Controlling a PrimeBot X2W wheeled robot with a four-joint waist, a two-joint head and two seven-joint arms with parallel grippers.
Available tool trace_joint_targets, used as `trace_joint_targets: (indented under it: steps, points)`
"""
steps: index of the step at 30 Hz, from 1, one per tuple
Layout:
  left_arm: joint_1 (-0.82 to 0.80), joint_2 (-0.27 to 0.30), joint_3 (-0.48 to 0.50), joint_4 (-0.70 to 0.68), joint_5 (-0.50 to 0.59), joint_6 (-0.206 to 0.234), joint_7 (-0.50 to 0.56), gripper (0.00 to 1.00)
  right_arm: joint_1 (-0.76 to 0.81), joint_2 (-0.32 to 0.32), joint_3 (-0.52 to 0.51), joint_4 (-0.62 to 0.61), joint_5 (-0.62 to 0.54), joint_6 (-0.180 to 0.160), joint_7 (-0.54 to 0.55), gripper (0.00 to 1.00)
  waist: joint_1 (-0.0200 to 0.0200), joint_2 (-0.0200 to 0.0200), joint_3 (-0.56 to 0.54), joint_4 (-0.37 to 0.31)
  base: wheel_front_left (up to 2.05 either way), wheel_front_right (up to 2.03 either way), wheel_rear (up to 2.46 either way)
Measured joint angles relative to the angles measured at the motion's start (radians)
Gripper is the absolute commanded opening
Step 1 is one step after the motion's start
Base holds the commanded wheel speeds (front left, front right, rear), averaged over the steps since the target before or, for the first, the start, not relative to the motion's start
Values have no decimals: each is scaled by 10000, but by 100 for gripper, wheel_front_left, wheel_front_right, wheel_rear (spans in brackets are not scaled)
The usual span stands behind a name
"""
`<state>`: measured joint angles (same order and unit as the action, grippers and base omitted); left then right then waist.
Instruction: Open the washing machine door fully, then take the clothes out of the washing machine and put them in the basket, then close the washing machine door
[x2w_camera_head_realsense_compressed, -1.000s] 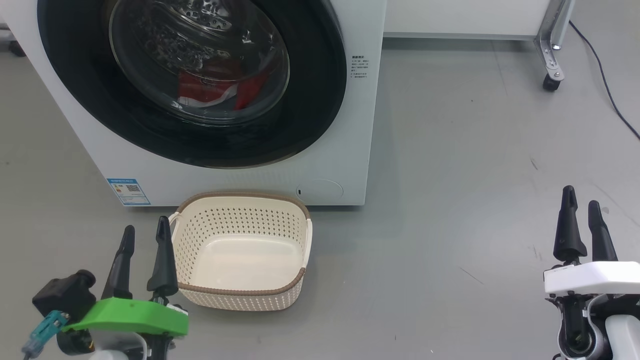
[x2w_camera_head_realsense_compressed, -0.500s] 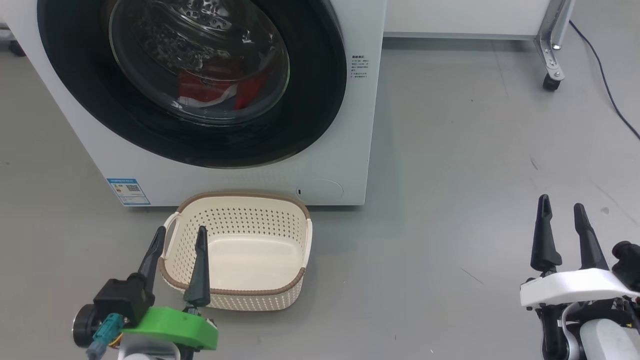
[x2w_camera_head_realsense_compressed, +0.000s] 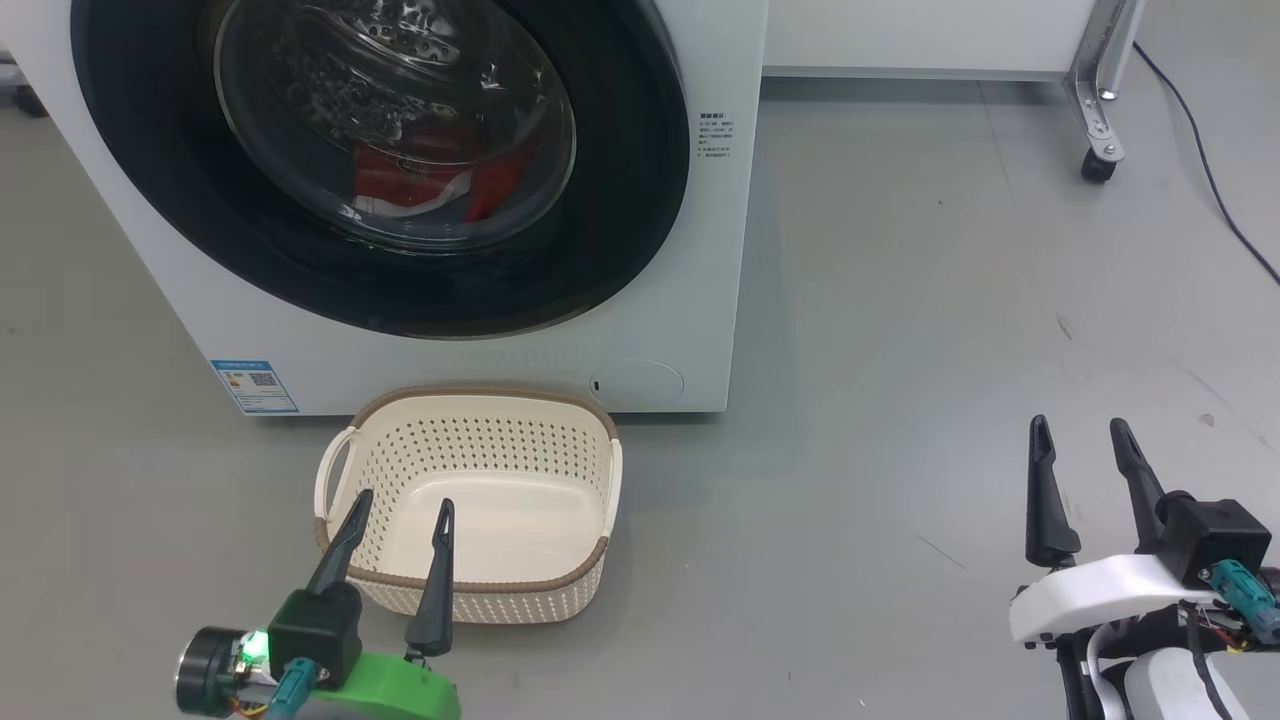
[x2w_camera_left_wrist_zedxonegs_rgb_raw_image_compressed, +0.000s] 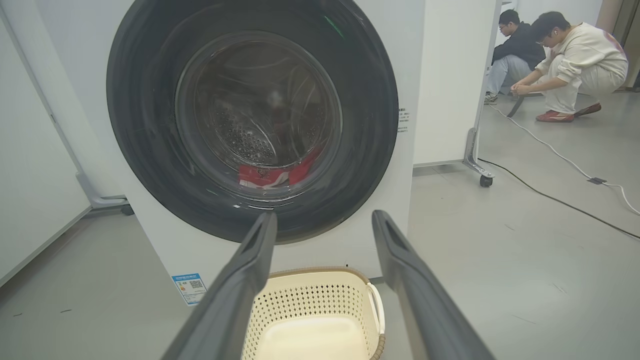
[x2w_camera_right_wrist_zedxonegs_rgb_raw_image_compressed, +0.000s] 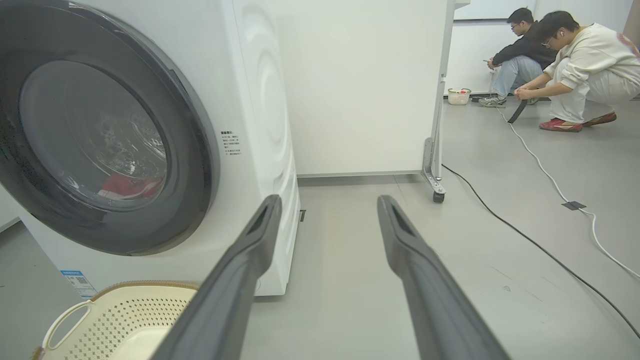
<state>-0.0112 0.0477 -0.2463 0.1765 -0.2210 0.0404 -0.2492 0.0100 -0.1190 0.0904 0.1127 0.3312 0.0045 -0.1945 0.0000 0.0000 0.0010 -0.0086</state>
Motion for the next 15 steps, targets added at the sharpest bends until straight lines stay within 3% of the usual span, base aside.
trace_joint_targets:
  steps: [15]
  points:
    - [-2, -12, -10, 692, -518, 267, 0, 100, -5, 12, 167, 416, -96, -73, 322, 100, 0, 0, 34, -37, 0, 0, 0]
